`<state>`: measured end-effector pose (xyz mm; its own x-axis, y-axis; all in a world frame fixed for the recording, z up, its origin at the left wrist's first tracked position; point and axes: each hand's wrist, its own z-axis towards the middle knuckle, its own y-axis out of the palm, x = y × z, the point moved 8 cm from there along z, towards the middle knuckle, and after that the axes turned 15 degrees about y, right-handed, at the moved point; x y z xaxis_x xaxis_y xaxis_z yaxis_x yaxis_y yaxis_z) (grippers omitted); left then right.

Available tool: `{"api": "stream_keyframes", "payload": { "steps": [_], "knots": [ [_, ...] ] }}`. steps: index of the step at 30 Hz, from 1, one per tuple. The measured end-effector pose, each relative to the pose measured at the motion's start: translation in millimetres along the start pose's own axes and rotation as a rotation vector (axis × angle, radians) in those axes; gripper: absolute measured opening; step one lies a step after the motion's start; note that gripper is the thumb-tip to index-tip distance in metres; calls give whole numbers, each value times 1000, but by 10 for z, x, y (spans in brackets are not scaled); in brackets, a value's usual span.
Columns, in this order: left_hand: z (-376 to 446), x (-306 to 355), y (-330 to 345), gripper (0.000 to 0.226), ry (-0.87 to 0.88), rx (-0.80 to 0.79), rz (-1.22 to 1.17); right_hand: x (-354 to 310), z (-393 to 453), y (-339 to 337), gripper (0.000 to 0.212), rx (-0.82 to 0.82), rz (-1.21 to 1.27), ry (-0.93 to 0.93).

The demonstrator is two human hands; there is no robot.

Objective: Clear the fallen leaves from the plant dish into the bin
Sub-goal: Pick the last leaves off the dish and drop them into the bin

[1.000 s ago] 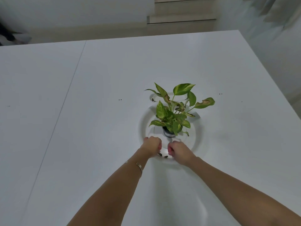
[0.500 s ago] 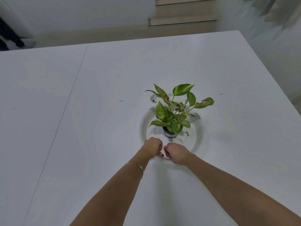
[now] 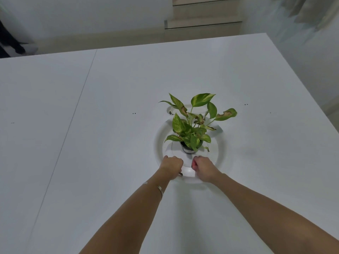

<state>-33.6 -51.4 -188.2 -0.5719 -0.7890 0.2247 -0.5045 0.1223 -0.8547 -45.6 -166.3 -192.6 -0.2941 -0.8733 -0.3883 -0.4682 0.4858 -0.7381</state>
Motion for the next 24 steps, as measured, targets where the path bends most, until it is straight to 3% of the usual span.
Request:
{"api": "stream_keyframes", "payload": {
  "steps": [5, 9, 12, 15, 18, 24],
  "knots": [
    [-91, -200, -119, 19, -129, 108, -299, 79, -35, -61, 16, -5, 75, 47],
    [-87, -127, -127, 18, -96, 123, -455, 113, -52, -95, 17, 4, 93, 62],
    [-55, -36, -68, 14, -104, 81, -410, 100, -60, -101, 21, 8, 85, 65],
    [-32, -4, -44, 30, -141, 25, -181, 80, -64, -88, 22, 1, 67, 71],
    [12, 28, -39, 32, -133, -9, -22, 66, -67, -78, 23, -4, 57, 75],
    [63, 66, 1, 26, -87, -57, -17, 79, -53, -89, 22, -14, 65, 84]
  ]
}}
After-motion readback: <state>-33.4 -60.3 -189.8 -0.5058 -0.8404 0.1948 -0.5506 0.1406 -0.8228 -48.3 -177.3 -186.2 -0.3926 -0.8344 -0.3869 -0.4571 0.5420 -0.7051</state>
